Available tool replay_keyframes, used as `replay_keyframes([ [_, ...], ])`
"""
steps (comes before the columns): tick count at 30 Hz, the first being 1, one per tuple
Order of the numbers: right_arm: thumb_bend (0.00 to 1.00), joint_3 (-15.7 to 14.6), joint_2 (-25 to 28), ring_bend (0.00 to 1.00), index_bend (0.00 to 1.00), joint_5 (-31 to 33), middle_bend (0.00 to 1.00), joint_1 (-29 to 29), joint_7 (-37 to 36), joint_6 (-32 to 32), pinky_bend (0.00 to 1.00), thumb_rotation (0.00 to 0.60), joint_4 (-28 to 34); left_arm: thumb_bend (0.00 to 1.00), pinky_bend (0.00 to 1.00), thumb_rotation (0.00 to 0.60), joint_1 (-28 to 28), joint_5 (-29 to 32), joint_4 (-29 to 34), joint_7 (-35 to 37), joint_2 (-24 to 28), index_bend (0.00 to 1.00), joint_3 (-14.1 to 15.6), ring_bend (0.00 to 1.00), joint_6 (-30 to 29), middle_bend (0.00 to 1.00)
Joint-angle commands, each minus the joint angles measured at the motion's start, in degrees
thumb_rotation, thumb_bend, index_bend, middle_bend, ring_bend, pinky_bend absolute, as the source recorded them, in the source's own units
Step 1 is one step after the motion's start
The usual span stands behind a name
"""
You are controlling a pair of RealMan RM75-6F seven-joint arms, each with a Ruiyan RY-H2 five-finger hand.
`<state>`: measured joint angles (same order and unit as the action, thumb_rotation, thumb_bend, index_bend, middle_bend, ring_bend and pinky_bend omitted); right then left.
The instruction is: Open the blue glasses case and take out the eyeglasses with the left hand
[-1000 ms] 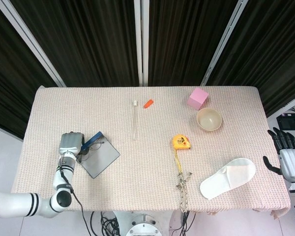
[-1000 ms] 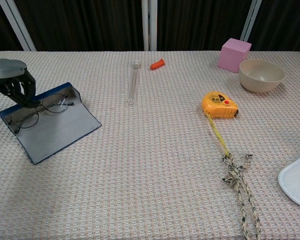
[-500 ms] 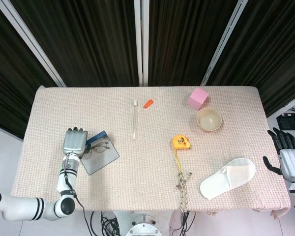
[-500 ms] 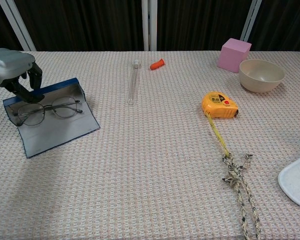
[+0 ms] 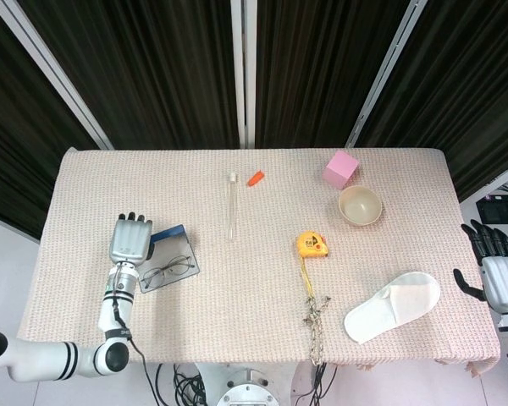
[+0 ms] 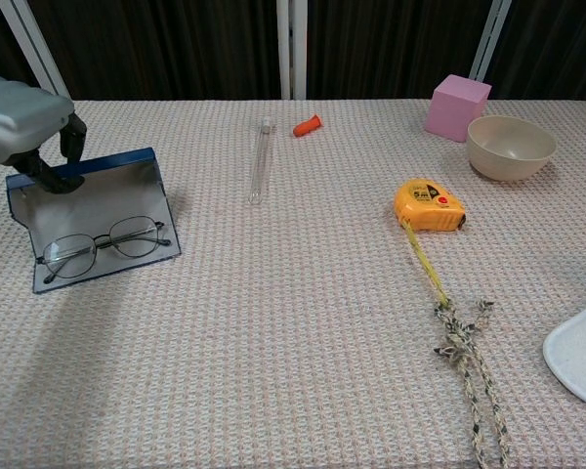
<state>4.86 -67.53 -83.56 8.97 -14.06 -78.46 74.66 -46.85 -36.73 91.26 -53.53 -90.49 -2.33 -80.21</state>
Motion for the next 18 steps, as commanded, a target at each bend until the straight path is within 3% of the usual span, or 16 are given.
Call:
replay_keyframes([
  [1,0.33,0.0,0.0,0.0,0.0,0.1,0.0,0.0,0.0,0.2,0.0,0.6,-0.1,0.43,0.32,0.55,0.8,-0.5,-1.0,0.1,-0.6,0.59,-0.6,0.25,0.6,0.35],
  [4,0.33,-0.1,-0.1,0.0,0.0,0.0,0.0,0.0,-0.1,0.2,0.0,0.6,-0.2,0.43,0.32,0.574,1.2,0.5,-1.6,0.2,-0.4,0.55,-1.6,0.25,2.2,0.35],
  [9,0.33,0.1,-0.1,0.0,0.0,0.1,0.0,0.0,-0.4,0.0,0.0,0.6,-0.3,0.42,0.31,0.6,1.9,1.6,-2.6,1.9,0.3,0.25,-3.1,0.25,5.4,0.33],
  [12,0.33,0.0,-0.1,0.0,0.0,0.1,0.0,0.0,-0.3,0.1,0.0,0.6,-0.3,0.36,0.31,0.6,2.4,0.6,-3.4,3.2,0.5,0.12,-3.3,0.24,6.5,0.28],
  [18,0.33,0.1,-0.1,0.0,0.0,0.1,0.0,0.0,-0.1,0.0,0.0,0.6,-0.2,0.29,0.3,0.6,3.3,-1.9,-3.6,4.6,0.7,0.07,-3.5,0.22,6.7,0.2],
])
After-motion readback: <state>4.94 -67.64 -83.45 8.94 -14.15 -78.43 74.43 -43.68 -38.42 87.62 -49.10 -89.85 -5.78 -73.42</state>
